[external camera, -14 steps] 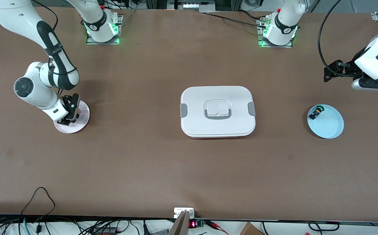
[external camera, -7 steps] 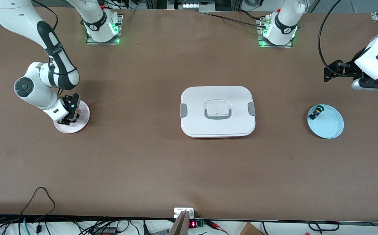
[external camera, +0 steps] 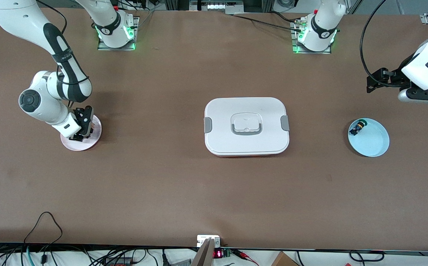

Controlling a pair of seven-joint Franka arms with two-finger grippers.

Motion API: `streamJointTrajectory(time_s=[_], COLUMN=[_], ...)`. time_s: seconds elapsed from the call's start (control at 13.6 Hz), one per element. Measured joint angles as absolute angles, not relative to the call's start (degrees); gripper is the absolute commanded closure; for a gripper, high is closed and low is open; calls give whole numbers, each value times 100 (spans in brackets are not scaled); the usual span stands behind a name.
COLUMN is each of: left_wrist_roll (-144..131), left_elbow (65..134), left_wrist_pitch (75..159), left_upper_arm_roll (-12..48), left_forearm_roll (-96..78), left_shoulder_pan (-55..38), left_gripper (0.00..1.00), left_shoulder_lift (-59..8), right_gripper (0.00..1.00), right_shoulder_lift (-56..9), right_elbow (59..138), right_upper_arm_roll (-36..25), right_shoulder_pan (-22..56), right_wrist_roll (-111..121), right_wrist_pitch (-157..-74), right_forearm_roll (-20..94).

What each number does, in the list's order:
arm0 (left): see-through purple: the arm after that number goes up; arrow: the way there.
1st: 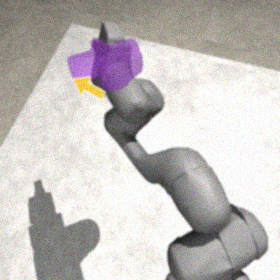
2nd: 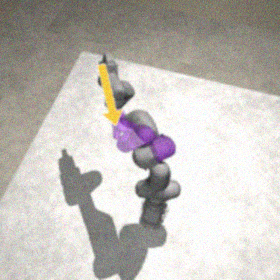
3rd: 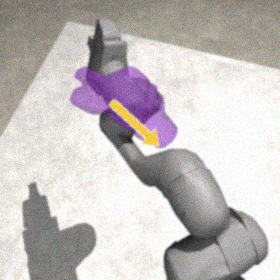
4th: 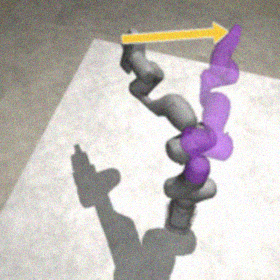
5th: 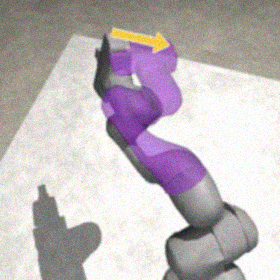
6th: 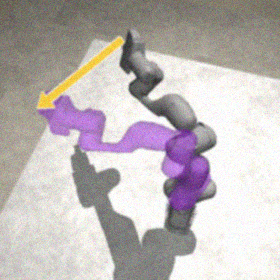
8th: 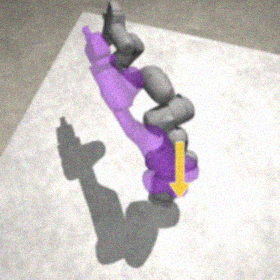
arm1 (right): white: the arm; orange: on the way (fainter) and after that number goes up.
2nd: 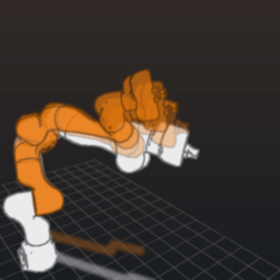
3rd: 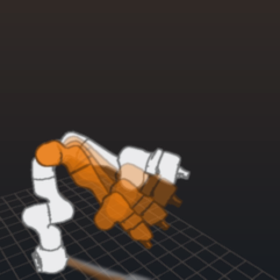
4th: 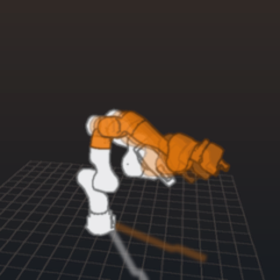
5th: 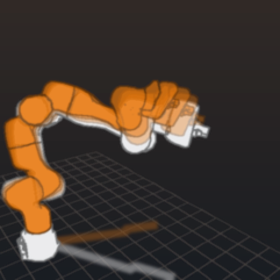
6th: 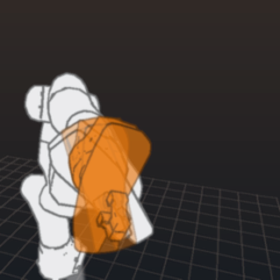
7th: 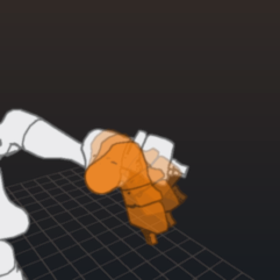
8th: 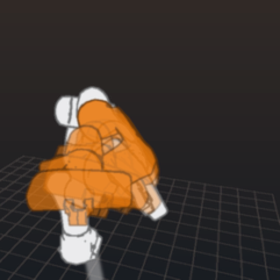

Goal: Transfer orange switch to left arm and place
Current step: 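Lift the orange switch with the right gripper over the white box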

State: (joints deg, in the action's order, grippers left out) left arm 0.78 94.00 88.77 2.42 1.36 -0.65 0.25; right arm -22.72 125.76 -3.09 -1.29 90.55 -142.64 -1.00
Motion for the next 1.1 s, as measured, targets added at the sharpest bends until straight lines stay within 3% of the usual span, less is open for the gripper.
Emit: streamJointTrajectory(time_s=[0.44, 1.1], left_wrist_roll=[72, 70], left_elbow=[9400, 9400], left_wrist_pitch=[8872, 8812], left_upper_arm_roll=[239, 252], left_forearm_roll=[136, 136], left_shoulder_pan=[-63, -84], left_gripper=[0, 0], left_shoulder_lift=[25, 25], right_gripper=[100, 100], right_shoulder_lift=[-2126, -2147], right_elbow=[11354, 10995], right_upper_arm_roll=[310, 1490], right_shoulder_pan=[-122, -76], right_wrist_roll=[9295, 9349], right_wrist_pitch=[-11967, -11151], right_forearm_roll=[1104, 4704])
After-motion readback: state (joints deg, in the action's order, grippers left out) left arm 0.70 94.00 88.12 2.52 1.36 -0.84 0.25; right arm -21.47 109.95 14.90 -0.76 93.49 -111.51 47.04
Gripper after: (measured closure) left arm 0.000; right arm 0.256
